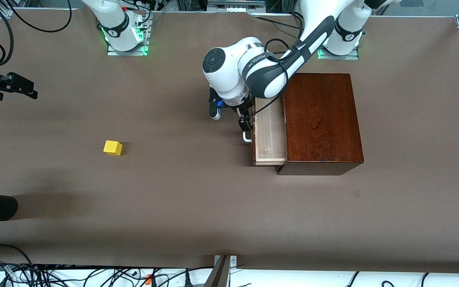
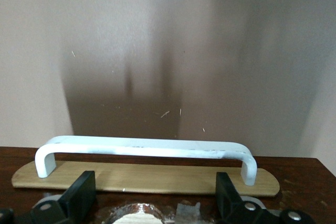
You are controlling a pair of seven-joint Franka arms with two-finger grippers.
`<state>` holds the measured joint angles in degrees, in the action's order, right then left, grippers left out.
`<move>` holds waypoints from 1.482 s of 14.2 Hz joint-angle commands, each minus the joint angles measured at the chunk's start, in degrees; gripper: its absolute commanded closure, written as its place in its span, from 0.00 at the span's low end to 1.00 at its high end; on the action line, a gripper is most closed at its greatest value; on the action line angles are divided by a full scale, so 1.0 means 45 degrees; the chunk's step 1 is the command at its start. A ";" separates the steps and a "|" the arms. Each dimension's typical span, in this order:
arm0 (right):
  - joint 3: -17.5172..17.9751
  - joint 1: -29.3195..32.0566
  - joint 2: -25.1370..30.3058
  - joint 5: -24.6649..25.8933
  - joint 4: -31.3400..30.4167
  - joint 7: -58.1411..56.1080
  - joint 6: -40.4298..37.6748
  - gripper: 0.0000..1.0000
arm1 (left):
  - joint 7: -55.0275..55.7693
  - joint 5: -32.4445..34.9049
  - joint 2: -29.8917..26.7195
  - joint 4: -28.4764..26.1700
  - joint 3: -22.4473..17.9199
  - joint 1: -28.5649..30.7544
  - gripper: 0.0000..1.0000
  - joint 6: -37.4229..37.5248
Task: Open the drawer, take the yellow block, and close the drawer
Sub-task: 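Push the drawer shut with the left gripper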
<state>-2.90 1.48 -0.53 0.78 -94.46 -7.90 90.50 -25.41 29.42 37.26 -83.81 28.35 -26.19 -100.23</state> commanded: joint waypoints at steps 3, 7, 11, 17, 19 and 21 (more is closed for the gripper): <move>0.0098 0.0199 -0.0039 -0.0213 0.0133 -0.0021 -0.0208 0.00 | 0.0510 0.0043 -0.1482 -0.2077 0.0086 0.0838 0.00 0.0944; 0.0098 0.0199 -0.0039 -0.0213 0.0113 -0.0060 -0.0267 0.00 | 0.0413 0.0024 -0.1853 -0.2604 0.0086 0.1013 0.00 0.0964; 0.0078 0.0199 -0.0039 -0.0213 0.0113 -0.0100 -0.0248 0.00 | 0.0373 0.0024 -0.2029 -0.2781 0.0106 0.1385 0.00 0.1335; 0.0078 0.0218 -0.0039 -0.0213 0.0113 -0.0100 -0.0248 0.00 | 0.0568 0.0024 -0.1953 -0.2606 0.0106 0.1386 0.00 0.1394; 0.0078 0.0218 -0.0039 -0.0213 0.0113 -0.0100 -0.0248 0.00 | 0.1228 0.0004 -0.1855 -0.2315 0.0106 0.1133 0.00 0.1219; 0.0078 0.0218 -0.0039 -0.0213 0.0113 -0.0100 -0.0248 0.00 | 0.2476 -0.0054 -0.1679 -0.1652 0.0125 0.0705 0.00 0.1237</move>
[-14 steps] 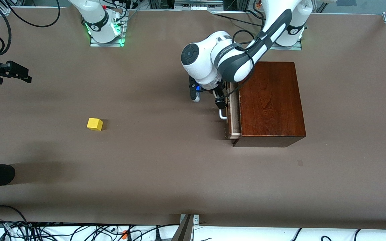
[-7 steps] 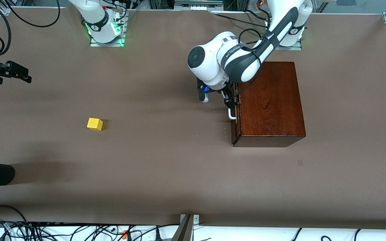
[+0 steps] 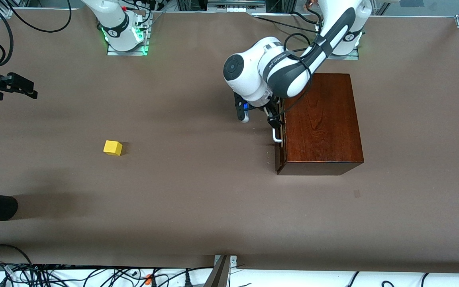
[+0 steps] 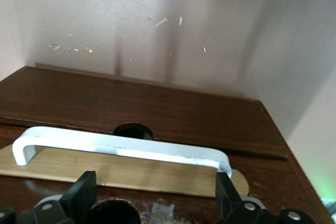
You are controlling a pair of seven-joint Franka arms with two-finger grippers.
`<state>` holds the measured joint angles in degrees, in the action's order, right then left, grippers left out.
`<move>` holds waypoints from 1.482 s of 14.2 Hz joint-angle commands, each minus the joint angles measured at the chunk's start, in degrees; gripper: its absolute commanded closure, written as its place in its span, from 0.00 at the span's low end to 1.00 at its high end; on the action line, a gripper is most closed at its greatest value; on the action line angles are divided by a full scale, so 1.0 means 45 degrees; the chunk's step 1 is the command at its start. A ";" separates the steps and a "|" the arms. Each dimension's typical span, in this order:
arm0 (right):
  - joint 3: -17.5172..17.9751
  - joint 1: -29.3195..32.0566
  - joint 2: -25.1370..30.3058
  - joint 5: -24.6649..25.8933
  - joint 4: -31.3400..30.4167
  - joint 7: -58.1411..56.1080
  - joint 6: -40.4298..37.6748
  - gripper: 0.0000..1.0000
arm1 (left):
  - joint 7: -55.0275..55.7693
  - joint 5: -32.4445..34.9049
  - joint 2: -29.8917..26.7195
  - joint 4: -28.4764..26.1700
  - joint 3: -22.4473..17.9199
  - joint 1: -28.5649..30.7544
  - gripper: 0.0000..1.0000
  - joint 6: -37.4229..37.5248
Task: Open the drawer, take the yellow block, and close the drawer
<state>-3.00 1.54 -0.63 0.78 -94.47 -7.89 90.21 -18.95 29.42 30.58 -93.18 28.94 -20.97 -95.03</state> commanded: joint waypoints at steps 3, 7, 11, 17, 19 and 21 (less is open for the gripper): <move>0.0100 0.0206 -0.0016 -0.0213 0.0114 -0.0103 -0.0184 0.00 | 0.3267 -0.0344 -0.0194 0.1561 0.0033 -0.0612 0.00 0.0161; 0.0100 0.0206 -0.0016 -0.0213 0.0114 -0.0103 -0.0184 0.00 | 0.6021 -0.1066 -0.0389 0.3825 0.0033 -0.0535 0.00 0.1621; 0.0100 0.0225 -0.0036 -0.0213 0.0114 -0.0103 -0.0164 0.00 | 0.7762 -0.1378 -0.0643 0.5820 0.0033 -0.0398 0.00 0.3420; 0.0100 0.0244 -0.0036 -0.0213 0.0114 -0.0122 -0.0184 0.00 | 0.9173 -0.4382 -0.2106 0.5962 -0.0045 0.2975 0.00 0.4165; 0.0061 0.0245 -0.0036 -0.0213 0.0114 -0.0122 -0.0165 0.00 | 0.9425 -0.4758 -0.2691 0.5513 -0.0490 0.3506 0.00 0.4165; 0.0061 0.0245 -0.0036 -0.0213 0.0114 -0.0122 -0.0164 0.00 | 0.9446 -0.5788 -0.3801 0.4619 -0.1776 0.3509 0.00 0.4166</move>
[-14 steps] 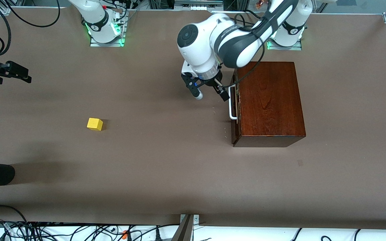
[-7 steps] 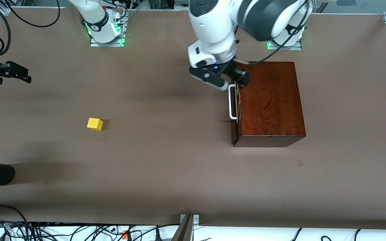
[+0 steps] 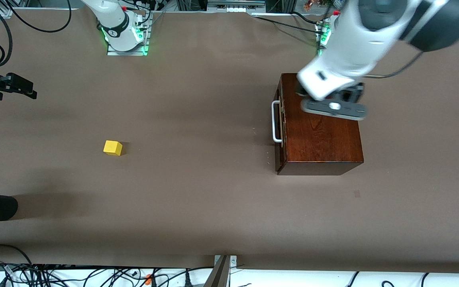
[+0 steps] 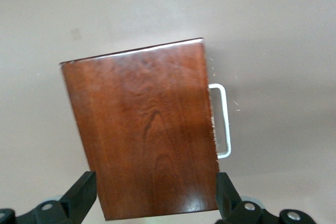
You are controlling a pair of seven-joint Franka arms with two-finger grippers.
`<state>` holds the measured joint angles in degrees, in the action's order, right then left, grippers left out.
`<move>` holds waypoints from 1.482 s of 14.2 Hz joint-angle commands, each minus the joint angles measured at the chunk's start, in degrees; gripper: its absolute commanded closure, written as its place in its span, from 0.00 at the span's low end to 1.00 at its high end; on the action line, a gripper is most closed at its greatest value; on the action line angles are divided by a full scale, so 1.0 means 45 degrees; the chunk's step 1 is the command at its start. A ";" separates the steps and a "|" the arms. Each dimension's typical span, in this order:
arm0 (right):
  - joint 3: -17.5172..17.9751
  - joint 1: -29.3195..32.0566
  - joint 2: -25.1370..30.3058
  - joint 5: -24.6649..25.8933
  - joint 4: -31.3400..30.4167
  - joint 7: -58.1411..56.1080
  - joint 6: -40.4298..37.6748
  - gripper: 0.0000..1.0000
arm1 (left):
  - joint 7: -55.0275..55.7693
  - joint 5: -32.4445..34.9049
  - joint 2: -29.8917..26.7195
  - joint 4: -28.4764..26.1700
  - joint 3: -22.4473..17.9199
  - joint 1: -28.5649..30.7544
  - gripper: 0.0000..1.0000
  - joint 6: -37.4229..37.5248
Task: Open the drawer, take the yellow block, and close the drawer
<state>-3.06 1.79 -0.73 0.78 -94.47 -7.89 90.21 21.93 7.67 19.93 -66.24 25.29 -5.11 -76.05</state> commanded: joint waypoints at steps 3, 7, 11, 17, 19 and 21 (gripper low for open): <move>0.0074 0.0187 -0.0014 -0.0212 0.0113 -0.0122 -0.0164 0.00 | 0.0205 -0.1471 -0.2726 -0.2776 -0.2472 -0.0115 0.00 -0.0209; 0.0074 0.0187 -0.0014 -0.0212 0.0113 -0.0122 -0.0183 0.00 | -0.0807 -0.1860 -0.4404 -0.5350 -0.4071 -0.0114 0.00 -0.1921; 0.0074 0.0187 -0.0014 -0.0212 0.0113 -0.0122 -0.0183 0.00 | -0.2683 -0.1862 -0.5054 -0.6452 -0.5070 -0.0115 0.00 -0.2534; 0.0074 0.0187 -0.0034 -0.0212 0.0113 -0.0161 -0.0183 0.00 | -0.3819 -0.1862 -0.5034 -0.6491 -0.5639 -0.0076 0.00 -0.2553; 0.0074 0.0187 -0.0053 -0.0212 0.0113 -0.0161 -0.0183 0.00 | -0.3819 -0.1862 -0.5034 -0.6491 -0.5580 0.0003 0.00 -0.2553; 0.0074 0.0187 -0.0053 -0.0212 0.0113 -0.0161 -0.0183 0.00 | -0.3819 -0.1862 -0.5015 -0.6491 -0.5580 0.0003 0.00 -0.2553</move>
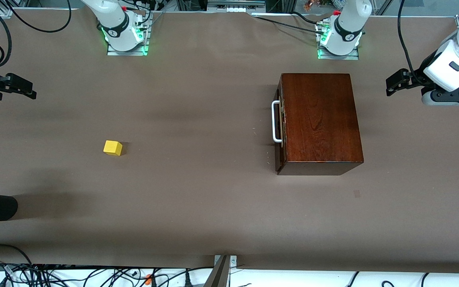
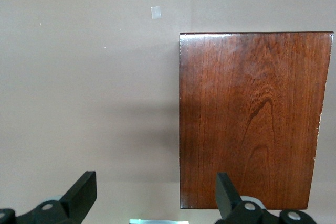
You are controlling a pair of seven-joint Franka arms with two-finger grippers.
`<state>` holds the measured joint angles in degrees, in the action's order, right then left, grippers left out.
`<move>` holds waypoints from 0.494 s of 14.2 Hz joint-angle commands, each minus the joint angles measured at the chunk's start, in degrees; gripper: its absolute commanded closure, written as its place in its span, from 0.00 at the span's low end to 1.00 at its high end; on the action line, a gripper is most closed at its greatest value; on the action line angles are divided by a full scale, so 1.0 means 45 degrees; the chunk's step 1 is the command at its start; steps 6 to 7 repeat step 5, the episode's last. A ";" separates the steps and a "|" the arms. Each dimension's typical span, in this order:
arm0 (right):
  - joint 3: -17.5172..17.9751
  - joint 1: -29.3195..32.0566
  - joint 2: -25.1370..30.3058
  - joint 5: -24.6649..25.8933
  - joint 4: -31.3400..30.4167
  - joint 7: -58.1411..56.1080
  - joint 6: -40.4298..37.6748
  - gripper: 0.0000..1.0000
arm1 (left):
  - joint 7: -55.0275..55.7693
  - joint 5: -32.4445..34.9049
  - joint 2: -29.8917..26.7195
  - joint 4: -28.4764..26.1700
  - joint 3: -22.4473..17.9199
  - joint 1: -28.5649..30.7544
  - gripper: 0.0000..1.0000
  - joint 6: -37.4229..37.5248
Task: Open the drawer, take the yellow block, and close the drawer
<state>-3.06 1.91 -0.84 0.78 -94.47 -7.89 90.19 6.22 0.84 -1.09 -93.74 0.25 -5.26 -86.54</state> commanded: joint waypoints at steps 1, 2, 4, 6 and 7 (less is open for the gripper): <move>0.0075 0.0161 -0.0029 -0.0212 0.0114 -0.0161 -0.0160 0.00 | -0.0327 -0.0342 -0.0325 -0.0379 -0.0017 0.0037 0.00 -0.0222; 0.0075 0.0161 -0.0029 -0.0212 0.0114 -0.0161 -0.0160 0.00 | -0.0307 -0.0342 -0.0344 -0.0379 0.0002 0.0037 0.00 -0.0222; 0.0075 0.0161 -0.0029 -0.0212 0.0114 -0.0161 -0.0179 0.00 | -0.0307 -0.0342 -0.0325 -0.0360 0.0002 0.0037 0.00 -0.0222; 0.0075 0.0161 -0.0029 -0.0212 0.0114 -0.0161 -0.0160 0.00 | -0.0307 -0.0342 -0.0325 -0.0360 0.0021 0.0037 0.00 -0.0222; 0.0075 0.0161 -0.0029 -0.0212 0.0114 -0.0161 -0.0160 0.00 | -0.0307 -0.0342 -0.0325 -0.0360 0.0021 0.0037 0.00 -0.0222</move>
